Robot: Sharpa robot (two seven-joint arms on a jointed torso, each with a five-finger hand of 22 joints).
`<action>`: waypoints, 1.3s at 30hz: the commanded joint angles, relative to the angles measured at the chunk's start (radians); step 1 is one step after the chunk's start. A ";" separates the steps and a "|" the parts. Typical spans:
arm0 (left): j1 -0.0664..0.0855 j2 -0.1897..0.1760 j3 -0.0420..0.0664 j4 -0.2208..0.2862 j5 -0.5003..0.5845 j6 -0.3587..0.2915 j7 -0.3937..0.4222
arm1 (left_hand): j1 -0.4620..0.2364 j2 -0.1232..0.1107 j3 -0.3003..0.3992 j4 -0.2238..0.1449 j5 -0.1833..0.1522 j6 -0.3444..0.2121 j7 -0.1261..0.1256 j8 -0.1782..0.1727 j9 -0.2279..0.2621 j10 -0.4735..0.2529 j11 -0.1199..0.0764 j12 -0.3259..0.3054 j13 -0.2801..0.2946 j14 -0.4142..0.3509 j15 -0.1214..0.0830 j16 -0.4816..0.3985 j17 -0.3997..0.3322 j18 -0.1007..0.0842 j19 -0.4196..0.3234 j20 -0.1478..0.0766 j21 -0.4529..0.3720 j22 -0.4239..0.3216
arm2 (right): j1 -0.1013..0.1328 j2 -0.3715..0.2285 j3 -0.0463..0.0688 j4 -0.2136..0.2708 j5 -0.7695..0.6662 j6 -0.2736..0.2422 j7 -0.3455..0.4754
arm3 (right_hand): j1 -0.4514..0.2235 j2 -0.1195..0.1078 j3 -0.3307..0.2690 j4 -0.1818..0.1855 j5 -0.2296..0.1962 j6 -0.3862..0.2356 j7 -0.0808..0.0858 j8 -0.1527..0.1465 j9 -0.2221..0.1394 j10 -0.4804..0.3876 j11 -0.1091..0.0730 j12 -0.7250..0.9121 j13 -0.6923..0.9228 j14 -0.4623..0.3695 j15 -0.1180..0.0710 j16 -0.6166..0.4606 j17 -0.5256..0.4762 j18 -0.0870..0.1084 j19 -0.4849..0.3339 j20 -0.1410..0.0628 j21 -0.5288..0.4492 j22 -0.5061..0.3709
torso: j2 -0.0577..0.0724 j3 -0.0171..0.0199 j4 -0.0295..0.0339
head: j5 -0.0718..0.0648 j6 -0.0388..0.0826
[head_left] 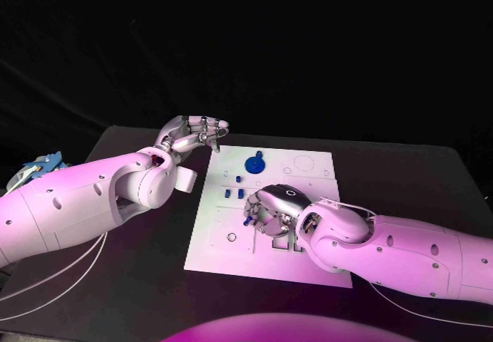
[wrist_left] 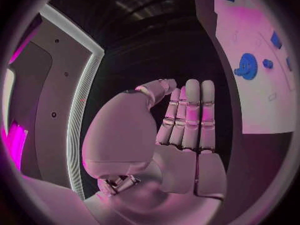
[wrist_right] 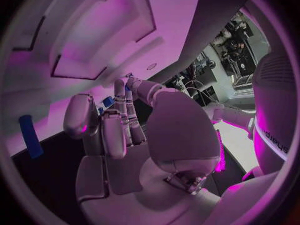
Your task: Assemble the parts on the task board
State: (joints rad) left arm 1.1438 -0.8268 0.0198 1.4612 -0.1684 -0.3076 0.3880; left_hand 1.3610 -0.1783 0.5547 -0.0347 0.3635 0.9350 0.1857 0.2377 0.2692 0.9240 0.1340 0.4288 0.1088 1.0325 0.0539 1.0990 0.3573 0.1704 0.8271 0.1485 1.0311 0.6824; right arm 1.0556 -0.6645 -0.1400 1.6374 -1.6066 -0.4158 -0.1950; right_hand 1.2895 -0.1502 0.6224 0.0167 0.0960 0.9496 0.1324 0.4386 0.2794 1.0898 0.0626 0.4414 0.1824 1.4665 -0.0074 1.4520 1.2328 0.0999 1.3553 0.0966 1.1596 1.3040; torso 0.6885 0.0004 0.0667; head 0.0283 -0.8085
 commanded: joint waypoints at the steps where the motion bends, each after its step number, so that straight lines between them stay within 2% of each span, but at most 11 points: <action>1: 0.001 0.002 0.001 0.000 0.005 0.006 0.001 | -0.002 0.002 -0.002 -0.003 0.001 -0.001 0.005 -0.005 0.001 -0.007 -0.001 -0.004 -0.002 -0.003 0.001 -0.003 -0.001 0.012 -0.008 0.000 0.004 0.001 | -0.001 0.001 0.000 0.000 -0.017 -0.012 -0.010 | -0.002 0.005 0.004 0.003 -0.003 0.006 0.001 0.003 0.002 0.006 -0.001 -0.004 -0.001 0.033 -0.004 -0.003 0.002 -0.006 0.003 -0.003 0.000 0.002 | 0.000 -0.0004 -0.0008 | 0.000 0.000; 12: 0.001 0.001 0.001 -0.002 0.005 0.009 -0.005 | -0.003 0.002 -0.003 -0.002 0.001 -0.001 0.005 -0.005 0.001 -0.008 0.000 -0.003 -0.002 -0.003 0.002 -0.002 -0.001 0.012 -0.009 0.001 0.004 0.001 | -0.001 -0.013 0.000 0.019 -0.017 -0.023 0.001 | -0.002 0.005 0.004 0.003 -0.003 0.006 0.001 0.003 0.002 0.006 -0.001 -0.004 -0.001 0.033 -0.005 -0.003 0.001 -0.006 0.003 -0.003 0.001 0.003 | 0.000 -0.0004 -0.0001 | 0.001 -0.001; 18: 0.001 0.001 0.001 -0.004 0.005 0.010 -0.007 | -0.004 0.002 -0.003 -0.002 0.001 -0.002 0.005 -0.005 0.001 -0.010 0.000 -0.004 -0.002 -0.003 0.002 -0.002 -0.001 0.012 -0.009 0.001 0.003 0.001 | -0.001 -0.019 0.000 0.035 -0.030 -0.005 -0.006 | -0.002 0.005 0.004 0.003 -0.003 0.006 0.001 0.003 0.002 0.007 0.000 -0.005 -0.001 0.033 -0.005 -0.003 0.002 -0.007 0.004 -0.003 0.002 0.004 | -0.001 0.0005 -0.0005 | 0.001 -0.002; 24: 0.001 0.002 0.001 -0.004 0.005 0.011 -0.009 | -0.004 0.002 -0.003 -0.002 0.001 -0.002 0.005 -0.005 0.001 -0.010 0.000 -0.004 -0.002 -0.003 0.002 -0.002 -0.001 0.012 -0.009 0.001 0.003 0.001 | -0.001 -0.019 0.000 0.047 -0.069 0.028 -0.032 | -0.003 0.003 0.002 0.003 -0.003 0.007 0.001 0.004 0.003 0.007 0.000 -0.006 -0.001 0.033 -0.004 -0.003 0.001 -0.007 0.005 -0.003 0.004 0.005 | 0.000 0.0001 0.0004 | 0.002 -0.002; 39: 0.001 0.001 0.001 -0.005 0.005 0.014 -0.015 | -0.004 0.002 -0.004 -0.002 0.001 -0.002 0.005 -0.005 0.001 -0.011 0.000 -0.004 -0.003 -0.004 0.002 -0.002 -0.001 0.013 -0.010 0.001 0.003 0.001 | -0.001 -0.017 0.000 0.083 -0.189 0.032 -0.118 | -0.010 0.001 -0.002 0.008 -0.004 0.007 0.001 0.004 0.004 0.009 0.000 -0.008 -0.001 0.033 -0.004 -0.004 0.000 -0.009 0.008 -0.003 0.010 0.010 | -0.001 -0.0006 0.0004 | 0.002 -0.004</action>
State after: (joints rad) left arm 1.1439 -0.8273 0.0198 1.4551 -0.1678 -0.3066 0.3717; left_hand 1.3610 -0.1783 0.5547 -0.0347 0.3634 0.9350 0.1857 0.2377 0.2692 0.9166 0.1341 0.4288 0.1079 1.0326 0.0539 1.0990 0.3575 0.1704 0.8237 0.1519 1.0311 0.6831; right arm 1.0555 -0.6804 -0.1398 1.7142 -1.7303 -0.4014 -0.2730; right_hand 1.2896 -0.1503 0.6195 0.0195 0.0948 0.9512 0.1349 0.4396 0.2821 1.0898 0.0627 0.4376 0.1825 1.4664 -0.0074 1.4520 1.2340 0.1000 1.3590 0.0929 1.1672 1.3080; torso 0.6882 0.0000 0.0667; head 0.0293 -0.8123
